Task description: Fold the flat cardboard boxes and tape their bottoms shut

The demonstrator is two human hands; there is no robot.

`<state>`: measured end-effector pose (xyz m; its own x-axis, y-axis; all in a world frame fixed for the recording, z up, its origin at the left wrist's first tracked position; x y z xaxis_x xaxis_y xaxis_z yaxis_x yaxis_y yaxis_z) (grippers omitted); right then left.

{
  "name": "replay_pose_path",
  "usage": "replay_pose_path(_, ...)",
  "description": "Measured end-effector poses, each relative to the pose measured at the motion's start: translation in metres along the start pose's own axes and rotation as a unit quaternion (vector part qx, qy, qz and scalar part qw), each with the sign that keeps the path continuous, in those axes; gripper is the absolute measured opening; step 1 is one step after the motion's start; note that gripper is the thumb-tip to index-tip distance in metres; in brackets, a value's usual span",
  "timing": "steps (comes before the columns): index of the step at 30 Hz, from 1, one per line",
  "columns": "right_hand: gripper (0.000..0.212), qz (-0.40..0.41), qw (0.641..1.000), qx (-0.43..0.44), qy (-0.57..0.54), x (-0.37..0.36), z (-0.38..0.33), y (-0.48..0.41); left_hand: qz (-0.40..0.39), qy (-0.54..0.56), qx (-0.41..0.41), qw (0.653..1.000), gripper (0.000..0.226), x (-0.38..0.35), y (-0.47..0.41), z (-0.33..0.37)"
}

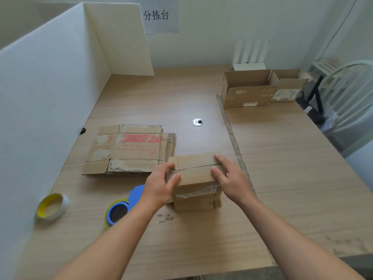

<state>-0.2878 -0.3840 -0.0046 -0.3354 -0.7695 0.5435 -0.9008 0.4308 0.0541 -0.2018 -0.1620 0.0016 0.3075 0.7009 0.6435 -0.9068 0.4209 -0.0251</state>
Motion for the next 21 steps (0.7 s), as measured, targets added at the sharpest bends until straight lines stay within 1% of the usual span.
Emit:
replay_pose_path(2, 0.048, 0.001, 1.000, 0.005, 0.024, 0.002, 0.001, -0.002, -0.022, 0.013, 0.032, 0.999, 0.043, -0.010, 0.003, -0.007)
replay_pose_path(4, 0.049, -0.009, 0.999, -0.002, 0.046, 0.003, 0.005, -0.001, -0.039, 0.026, 0.047, 0.998, 0.044, -0.021, 0.010, -0.012)
replay_pose_path(7, 0.051, -0.032, 0.998, -0.013, 0.045, -0.002, 0.015, 0.004, -0.026, 0.032, 0.036, 0.998, 0.046, -0.024, 0.017, -0.014)
replay_pose_path(10, 0.051, -0.061, 0.997, -0.009, 0.050, -0.016, 0.024, 0.018, -0.011, -0.003, 0.019, 1.000, 0.044, -0.016, 0.024, -0.022)
replay_pose_path(14, 0.048, -0.084, 0.993, 0.001, 0.083, -0.033, 0.023, 0.027, -0.016, -0.043, 0.005, 0.999, 0.039, -0.007, 0.031, -0.031)
replay_pose_path(15, 0.045, -0.085, 0.991, 0.004, 0.099, -0.034, 0.020, 0.025, -0.014, -0.046, 0.003, 0.999, 0.039, -0.007, 0.031, -0.031)
replay_pose_path(17, 0.042, -0.072, 0.981, 0.043, 0.177, -0.034, 0.008, 0.019, -0.009, -0.047, 0.005, 0.999, 0.037, -0.006, 0.029, -0.029)
replay_pose_path(19, 0.051, -0.084, 0.957, 0.096, 0.261, -0.040, -0.009, 0.017, -0.007, -0.046, 0.007, 0.999, 0.037, -0.006, 0.027, -0.029)
replay_pose_path(21, 0.072, -0.135, 0.932, 0.125, 0.311, -0.055, -0.020, 0.020, -0.002, -0.037, 0.014, 0.999, 0.037, -0.007, 0.027, -0.030)
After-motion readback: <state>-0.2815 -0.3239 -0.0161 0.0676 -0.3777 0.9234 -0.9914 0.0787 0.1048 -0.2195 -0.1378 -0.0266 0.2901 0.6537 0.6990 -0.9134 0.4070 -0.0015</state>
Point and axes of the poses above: each hand's wrist, its own y-axis away from the middle knuckle, its own x-axis out of the back of the hand, z = x × y, the point moved 4 cm from there along -y, towards the middle knuckle, and after that the axes turned 3 degrees about -x, right-handed, at the moved point
